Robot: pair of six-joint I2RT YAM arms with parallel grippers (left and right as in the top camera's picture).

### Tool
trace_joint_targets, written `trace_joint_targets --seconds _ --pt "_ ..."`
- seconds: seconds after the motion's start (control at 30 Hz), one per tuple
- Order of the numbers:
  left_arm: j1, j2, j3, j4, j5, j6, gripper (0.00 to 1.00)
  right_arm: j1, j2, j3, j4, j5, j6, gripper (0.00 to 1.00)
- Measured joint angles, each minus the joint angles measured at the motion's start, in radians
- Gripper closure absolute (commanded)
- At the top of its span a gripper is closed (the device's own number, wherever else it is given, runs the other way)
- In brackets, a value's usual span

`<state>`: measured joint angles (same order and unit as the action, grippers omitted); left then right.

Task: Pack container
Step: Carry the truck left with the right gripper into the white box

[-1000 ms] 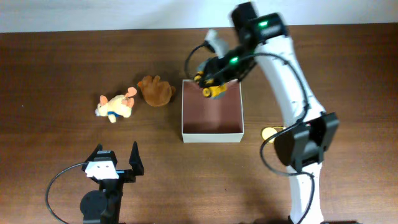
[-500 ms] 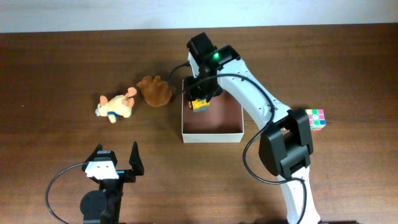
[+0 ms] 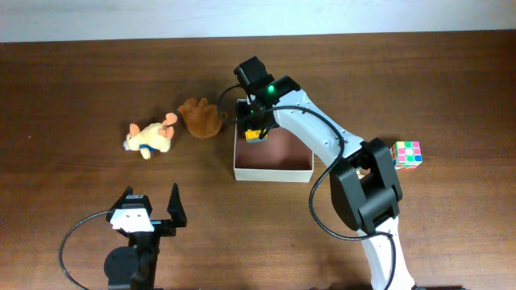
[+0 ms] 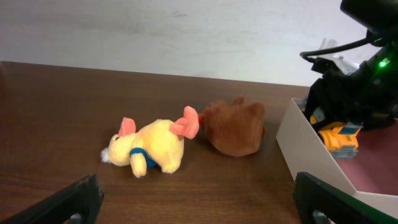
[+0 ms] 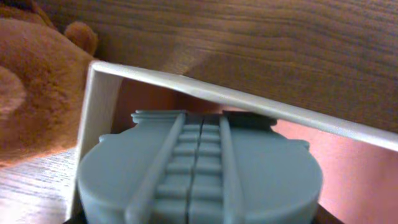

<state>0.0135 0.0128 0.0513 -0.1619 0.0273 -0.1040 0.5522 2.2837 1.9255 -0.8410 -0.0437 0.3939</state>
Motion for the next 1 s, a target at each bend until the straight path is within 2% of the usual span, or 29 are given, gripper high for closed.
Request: trace_joint_targets --seconds 0.1,0.23,0.67,0.73,0.83,1.0 --pt "0.0 0.0 0.0 0.0 0.0 0.0 0.0 0.002 0.0 -0.014 0.009 0.003 0.004 0.37" --pt "0.0 0.0 0.0 0.0 0.0 0.0 0.0 0.002 0.0 -0.018 0.012 0.01 0.002 0.22" --pt "0.0 0.0 0.0 0.0 0.0 0.0 0.01 0.002 -0.005 -0.018 0.0 -0.003 -0.006 0.21" --pt "0.0 0.0 0.0 0.0 0.0 0.0 0.01 0.002 -0.019 -0.018 -0.032 -0.005 -0.013 0.22" --pt "0.0 0.0 0.0 0.0 0.0 0.0 0.0 0.002 -0.061 -0.006 -0.09 -0.006 -0.026 0.29" --pt "0.0 0.0 0.0 0.0 0.0 0.0 0.0 0.002 -0.153 0.04 -0.164 0.003 -0.039 0.52"
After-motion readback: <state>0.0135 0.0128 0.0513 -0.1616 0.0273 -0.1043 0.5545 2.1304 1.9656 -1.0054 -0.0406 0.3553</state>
